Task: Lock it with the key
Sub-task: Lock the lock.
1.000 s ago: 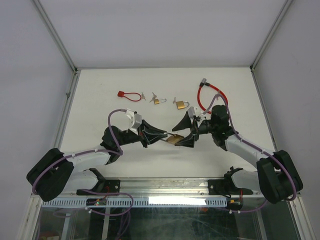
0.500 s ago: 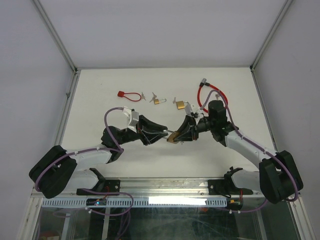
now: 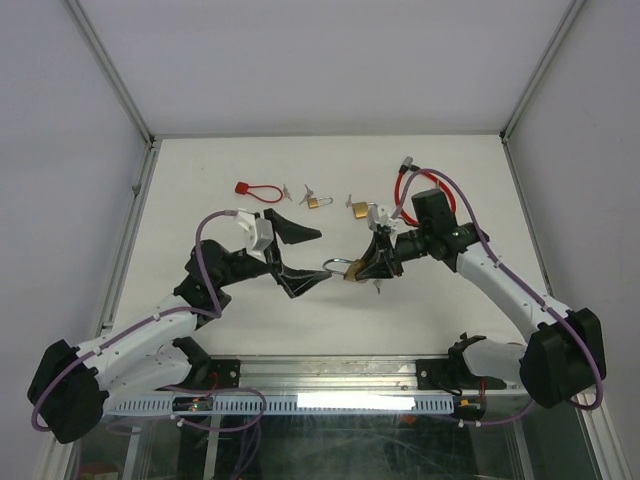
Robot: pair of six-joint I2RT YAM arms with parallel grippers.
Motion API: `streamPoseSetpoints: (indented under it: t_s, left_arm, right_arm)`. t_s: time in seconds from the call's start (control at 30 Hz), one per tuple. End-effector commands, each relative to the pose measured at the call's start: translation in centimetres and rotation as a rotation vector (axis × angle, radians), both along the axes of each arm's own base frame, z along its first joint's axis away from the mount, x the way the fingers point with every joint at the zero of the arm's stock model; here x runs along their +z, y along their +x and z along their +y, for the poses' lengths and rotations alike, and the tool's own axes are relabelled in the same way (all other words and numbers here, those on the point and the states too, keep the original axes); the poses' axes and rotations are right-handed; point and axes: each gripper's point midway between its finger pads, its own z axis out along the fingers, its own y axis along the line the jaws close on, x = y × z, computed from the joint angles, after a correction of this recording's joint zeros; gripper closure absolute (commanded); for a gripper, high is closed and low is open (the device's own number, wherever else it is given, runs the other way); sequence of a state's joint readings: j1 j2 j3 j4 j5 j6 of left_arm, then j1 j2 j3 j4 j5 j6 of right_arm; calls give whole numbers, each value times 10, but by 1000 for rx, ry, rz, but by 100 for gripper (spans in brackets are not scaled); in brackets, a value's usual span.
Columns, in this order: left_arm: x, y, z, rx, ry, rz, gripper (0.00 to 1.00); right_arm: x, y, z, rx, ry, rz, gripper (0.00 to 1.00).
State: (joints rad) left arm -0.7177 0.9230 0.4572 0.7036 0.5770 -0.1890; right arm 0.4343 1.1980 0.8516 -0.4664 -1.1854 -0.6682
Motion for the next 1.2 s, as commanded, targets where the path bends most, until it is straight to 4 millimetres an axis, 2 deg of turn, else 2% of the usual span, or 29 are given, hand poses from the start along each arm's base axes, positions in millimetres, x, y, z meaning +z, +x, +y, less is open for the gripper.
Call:
streamPoseSetpoints:
  t_s: [0.0,0.13,0.2,0.43,0.63,0.77,0.8,0.87,0.9,1.03,1.07,1.13,1.17]
  left_arm:
    - [-16,16,-6,18,139,42,3]
    - [-35,23,-17,-18,241,82,14]
    - [-41,20,-22,-64,270,97,20]
    - [-51,12,-34,-165,306,118,43]
    - [-68,10,-43,-193,362,126,55]
    - [-73,15,-45,-184,376,113,65]
    - [-74,14,-46,-191,377,109,73]
    - [-71,13,-47,-203,372,102,96]
    - [-71,12,-48,-211,371,102,100]
    - [-63,10,-46,-200,344,94,100]
    - [-59,9,-44,-192,325,84,100]
    - [-47,4,-39,-178,278,55,100]
    - [-42,1,-36,-173,255,43,100]
  right_arm:
    - [29,4,-1,40,7,-121,100]
    - [27,5,-3,31,-8,-128,100]
    - [27,6,-3,28,-13,-126,100]
    - [24,9,-2,26,-34,-86,100]
    - [24,8,-2,32,-34,-69,100]
    - [24,7,-2,32,-33,-67,100]
    - [24,7,-2,34,-32,-67,100]
    - [23,7,-2,34,-33,-65,100]
    - [23,7,-2,32,-33,-68,100]
    - [25,9,-3,21,-23,-63,100]
    - [26,10,-3,18,-13,-66,93]
    - [29,10,-8,16,10,-85,64]
    - [31,9,-11,21,24,-117,52]
